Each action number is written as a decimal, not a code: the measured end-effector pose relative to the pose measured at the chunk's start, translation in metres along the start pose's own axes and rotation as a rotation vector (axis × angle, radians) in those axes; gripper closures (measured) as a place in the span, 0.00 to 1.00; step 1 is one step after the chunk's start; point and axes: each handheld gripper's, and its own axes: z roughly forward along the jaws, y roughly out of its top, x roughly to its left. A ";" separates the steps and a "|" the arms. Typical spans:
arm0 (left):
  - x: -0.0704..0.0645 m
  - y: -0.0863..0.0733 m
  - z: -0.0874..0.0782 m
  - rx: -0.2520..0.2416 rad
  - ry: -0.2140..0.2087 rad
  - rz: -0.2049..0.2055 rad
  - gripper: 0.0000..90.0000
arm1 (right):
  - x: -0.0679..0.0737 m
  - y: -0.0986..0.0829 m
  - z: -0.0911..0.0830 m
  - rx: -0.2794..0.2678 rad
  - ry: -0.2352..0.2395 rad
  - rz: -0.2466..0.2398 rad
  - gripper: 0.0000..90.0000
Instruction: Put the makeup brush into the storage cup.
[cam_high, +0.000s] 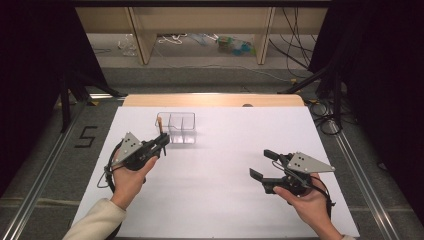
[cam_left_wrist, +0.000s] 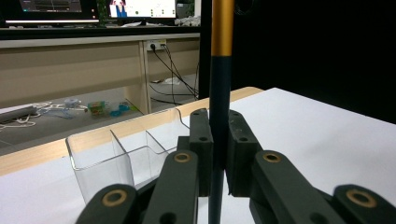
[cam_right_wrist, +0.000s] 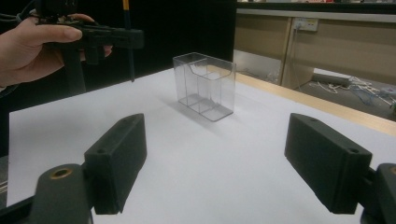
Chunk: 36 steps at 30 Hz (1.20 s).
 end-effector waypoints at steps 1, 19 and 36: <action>0.000 0.000 0.000 0.000 0.000 -0.003 0.92 | 0.000 0.000 0.000 -0.001 0.001 0.003 0.24; 0.000 0.000 0.000 0.001 0.003 -0.008 0.92 | 0.001 -0.002 -0.007 0.024 -0.009 0.004 0.24; 0.001 -0.001 0.000 0.002 0.005 0.001 0.92 | 0.002 -0.006 -0.011 0.021 -0.019 0.006 0.24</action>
